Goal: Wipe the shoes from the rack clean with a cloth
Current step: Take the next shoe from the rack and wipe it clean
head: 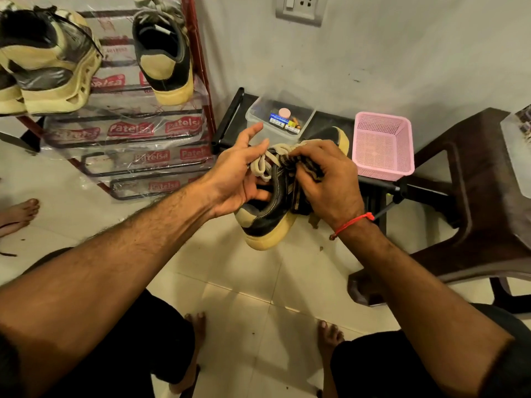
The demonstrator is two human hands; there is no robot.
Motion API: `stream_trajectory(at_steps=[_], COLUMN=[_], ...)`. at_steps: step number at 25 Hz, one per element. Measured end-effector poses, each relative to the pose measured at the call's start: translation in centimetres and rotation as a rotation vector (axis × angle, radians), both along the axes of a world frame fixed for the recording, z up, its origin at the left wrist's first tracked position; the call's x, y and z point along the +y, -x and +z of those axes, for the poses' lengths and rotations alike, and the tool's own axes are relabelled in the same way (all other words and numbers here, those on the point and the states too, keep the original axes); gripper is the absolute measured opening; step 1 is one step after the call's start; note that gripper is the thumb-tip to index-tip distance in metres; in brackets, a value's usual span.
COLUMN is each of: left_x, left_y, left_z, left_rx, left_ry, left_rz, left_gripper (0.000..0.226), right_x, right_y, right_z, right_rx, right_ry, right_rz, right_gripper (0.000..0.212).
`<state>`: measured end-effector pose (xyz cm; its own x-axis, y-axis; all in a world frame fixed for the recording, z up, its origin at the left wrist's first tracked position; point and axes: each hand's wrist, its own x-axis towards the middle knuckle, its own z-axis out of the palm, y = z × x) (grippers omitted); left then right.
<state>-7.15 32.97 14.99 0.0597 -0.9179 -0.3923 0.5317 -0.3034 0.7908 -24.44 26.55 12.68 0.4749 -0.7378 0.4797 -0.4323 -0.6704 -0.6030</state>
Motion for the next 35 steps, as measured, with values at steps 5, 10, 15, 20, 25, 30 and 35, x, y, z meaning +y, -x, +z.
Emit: stream_trajectory(at_steps=[5, 10, 15, 20, 25, 30, 35], left_x=[0.1, 0.2, 0.0, 0.1, 0.0, -0.3, 0.3], left_y=[-0.3, -0.2, -0.6, -1.1, -1.2, -1.5, -1.8], left_z=[0.1, -0.2, 0.0, 0.2, -0.2, 0.4, 1.5], left_rx=[-0.031, -0.020, -0.042, -0.049, -0.038, -0.008, -0.312], left_ry=[0.014, 0.005, 0.011, 0.024, 0.037, 0.036, 0.129], left_rz=[0.001, 0.004, 0.029, 0.099, 0.109, 0.166, 0.119], left_gripper=[0.047, 0.046, 0.045, 0.040, 0.040, 0.040, 0.062], right_x=[2.7, 1.2, 0.1, 3.0, 1.1, 0.9, -1.3], right_y=[-0.3, 0.2, 0.8, 0.3, 0.7, 0.2, 1.8], right_z=[-0.2, 0.2, 0.1, -0.7, 0.1, 0.1, 0.9], right_rx=[0.110, 0.122, 0.100, 0.175, 0.103, 0.114, -0.275], right_ry=[0.084, 0.037, -0.001, 0.110, 0.011, -0.050, -0.475], right_rz=[0.161, 0.059, 0.028, 0.240, 0.074, 0.023, -0.208], right_gripper=[0.026, 0.025, 0.024, 0.027, 0.027, 0.022, 0.018])
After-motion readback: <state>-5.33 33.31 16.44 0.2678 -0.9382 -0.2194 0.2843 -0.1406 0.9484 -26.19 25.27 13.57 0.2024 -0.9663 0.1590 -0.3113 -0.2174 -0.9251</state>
